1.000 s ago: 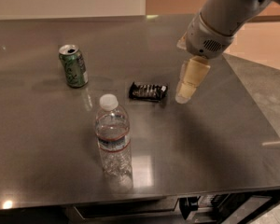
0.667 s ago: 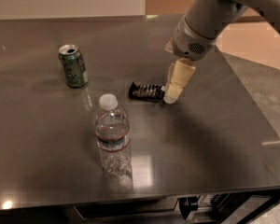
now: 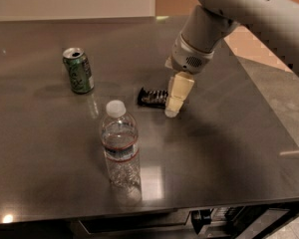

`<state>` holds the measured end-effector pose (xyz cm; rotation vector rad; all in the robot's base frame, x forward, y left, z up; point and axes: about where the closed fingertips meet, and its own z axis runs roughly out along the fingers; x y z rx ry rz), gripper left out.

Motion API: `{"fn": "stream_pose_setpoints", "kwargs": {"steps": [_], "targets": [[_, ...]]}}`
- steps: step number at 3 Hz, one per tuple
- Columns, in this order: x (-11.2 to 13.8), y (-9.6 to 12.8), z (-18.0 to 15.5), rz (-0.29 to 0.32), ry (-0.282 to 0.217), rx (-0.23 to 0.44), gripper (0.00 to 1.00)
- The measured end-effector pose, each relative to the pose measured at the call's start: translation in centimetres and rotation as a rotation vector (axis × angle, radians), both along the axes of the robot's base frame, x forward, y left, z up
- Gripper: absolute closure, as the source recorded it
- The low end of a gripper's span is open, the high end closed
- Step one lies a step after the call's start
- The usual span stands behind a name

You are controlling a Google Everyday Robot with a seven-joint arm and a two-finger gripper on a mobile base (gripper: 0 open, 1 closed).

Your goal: Move rxbar chocolate near water bottle

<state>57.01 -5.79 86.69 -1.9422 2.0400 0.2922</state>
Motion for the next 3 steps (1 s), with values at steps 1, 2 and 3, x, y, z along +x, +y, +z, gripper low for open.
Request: {"fn": "stream_pose_setpoints", "kwargs": {"steps": [1,2,3], "targets": [[0.3,0.7,-1.5,0.019,0.025,-0.015,0.00],[0.5,1.2,-2.6,0.035,0.046,-0.028,0.00],[0.6,1.6,-3.2,0.050,0.068,-0.043,0.16]]}}
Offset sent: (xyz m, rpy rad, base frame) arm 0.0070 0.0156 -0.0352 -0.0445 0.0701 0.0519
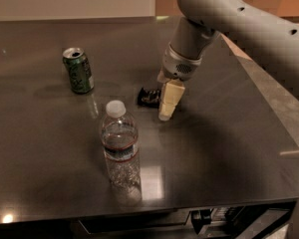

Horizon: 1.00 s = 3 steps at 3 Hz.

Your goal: Move rxbar chocolate near water bottle

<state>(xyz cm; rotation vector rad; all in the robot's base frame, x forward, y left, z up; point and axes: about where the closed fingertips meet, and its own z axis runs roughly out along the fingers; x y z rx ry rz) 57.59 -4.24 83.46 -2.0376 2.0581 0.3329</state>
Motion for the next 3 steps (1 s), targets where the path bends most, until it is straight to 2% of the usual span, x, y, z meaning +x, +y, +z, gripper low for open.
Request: {"fn": "stream_pose_setpoints", "kwargs": {"steps": [1,3], "targets": [[-0.1,0.2,-0.4,0.010,0.020,-0.014,0.41],[-1.2,-0.2,-0.2,0.012,0.029,-0.021,0.87]]}}
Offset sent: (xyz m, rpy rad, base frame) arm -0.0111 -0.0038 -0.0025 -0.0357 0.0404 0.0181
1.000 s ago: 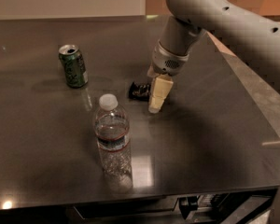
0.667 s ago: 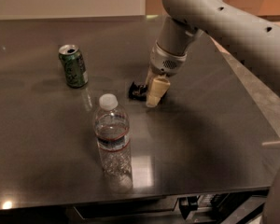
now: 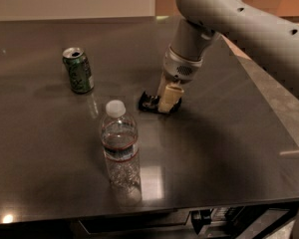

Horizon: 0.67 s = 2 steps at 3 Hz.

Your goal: Move rxbar chocolate near water bottle

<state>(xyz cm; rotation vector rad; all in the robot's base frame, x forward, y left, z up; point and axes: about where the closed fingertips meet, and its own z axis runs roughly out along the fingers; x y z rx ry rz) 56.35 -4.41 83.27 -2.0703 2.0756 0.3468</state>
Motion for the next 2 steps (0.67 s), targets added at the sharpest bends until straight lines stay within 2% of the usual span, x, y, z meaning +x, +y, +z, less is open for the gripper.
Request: {"fn": "stream_pose_setpoints", "kwargs": {"steps": [1,2], "targets": [[-2.0,-0.2,1.2,0.014,-0.012,0.011,1.00],[-5.5,0.3,2.4,0.070,-0.005,0.032,1.00]]}}
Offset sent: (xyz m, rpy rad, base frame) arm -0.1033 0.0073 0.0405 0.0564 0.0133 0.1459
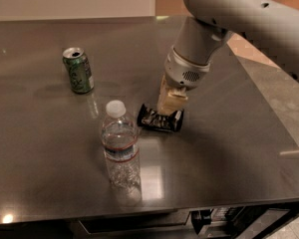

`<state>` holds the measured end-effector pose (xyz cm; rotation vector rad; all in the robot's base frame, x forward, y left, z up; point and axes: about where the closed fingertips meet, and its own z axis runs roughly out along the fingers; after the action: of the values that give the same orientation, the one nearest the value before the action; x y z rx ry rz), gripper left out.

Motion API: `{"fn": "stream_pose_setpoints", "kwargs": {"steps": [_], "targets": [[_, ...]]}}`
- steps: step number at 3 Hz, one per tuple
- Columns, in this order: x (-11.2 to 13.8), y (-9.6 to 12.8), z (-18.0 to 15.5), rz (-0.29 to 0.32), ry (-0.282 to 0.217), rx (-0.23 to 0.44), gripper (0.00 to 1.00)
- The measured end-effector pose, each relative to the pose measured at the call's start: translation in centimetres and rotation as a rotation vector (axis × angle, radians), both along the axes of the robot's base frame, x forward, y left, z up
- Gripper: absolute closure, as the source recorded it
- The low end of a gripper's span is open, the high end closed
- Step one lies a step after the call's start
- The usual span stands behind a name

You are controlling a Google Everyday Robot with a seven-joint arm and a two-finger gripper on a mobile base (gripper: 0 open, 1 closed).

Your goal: Move rxbar chocolate near water bottle

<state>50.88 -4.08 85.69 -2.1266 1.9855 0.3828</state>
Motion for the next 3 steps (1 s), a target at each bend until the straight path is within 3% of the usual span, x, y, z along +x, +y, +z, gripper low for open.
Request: {"fn": "stream_pose_setpoints", "kwargs": {"steps": [2,3], "targets": [[-6.7,1.9,1.3,0.132,0.040,0.042,1.00],[-8.4,2.3,0.6,0.157,0.076,0.034,0.82]]}}
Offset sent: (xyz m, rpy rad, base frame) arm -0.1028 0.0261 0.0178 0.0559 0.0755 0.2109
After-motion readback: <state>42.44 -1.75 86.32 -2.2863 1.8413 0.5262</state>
